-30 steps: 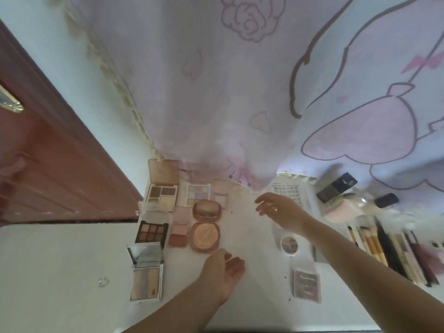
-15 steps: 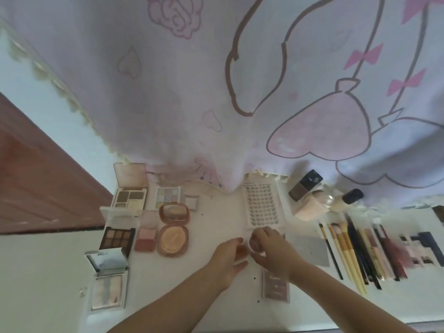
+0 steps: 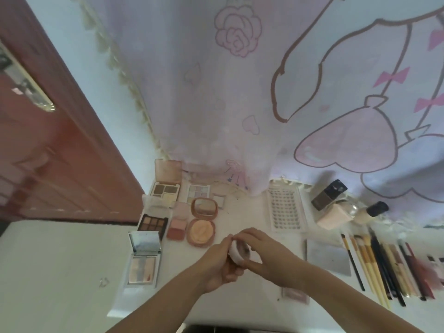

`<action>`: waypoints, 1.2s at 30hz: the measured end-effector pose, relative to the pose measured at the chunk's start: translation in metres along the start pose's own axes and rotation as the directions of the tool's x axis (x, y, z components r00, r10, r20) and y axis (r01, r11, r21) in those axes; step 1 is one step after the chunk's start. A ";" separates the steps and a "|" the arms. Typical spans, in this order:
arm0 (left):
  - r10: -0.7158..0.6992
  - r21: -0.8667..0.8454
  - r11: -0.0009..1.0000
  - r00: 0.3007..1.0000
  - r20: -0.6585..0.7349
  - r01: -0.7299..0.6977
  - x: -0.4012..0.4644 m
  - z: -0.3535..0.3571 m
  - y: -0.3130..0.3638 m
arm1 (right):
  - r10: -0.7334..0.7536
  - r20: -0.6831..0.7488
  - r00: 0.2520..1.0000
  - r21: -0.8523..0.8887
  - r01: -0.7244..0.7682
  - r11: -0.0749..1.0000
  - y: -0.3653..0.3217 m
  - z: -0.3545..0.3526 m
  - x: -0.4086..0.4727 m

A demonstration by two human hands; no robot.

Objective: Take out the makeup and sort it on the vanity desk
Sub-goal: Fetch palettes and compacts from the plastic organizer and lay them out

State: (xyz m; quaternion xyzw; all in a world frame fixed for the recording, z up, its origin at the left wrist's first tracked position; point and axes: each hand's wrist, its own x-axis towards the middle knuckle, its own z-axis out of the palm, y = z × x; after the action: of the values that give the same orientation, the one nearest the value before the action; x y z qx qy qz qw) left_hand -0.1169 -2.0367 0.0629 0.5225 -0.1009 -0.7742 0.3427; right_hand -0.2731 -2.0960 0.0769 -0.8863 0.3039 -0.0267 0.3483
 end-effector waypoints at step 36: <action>0.680 0.981 -0.126 0.732 -0.023 0.148 -0.032 -0.097 -0.073 | 0.354 -0.086 0.931 -0.119 -0.362 0.925 -0.014 0.129 0.030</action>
State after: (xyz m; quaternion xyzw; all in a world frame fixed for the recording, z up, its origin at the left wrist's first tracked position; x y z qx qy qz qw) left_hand -0.0558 -1.9429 0.0068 0.7572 -0.6324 -0.1600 0.0321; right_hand -0.2078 -2.0272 -0.0163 -0.8359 0.4724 0.0300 0.2779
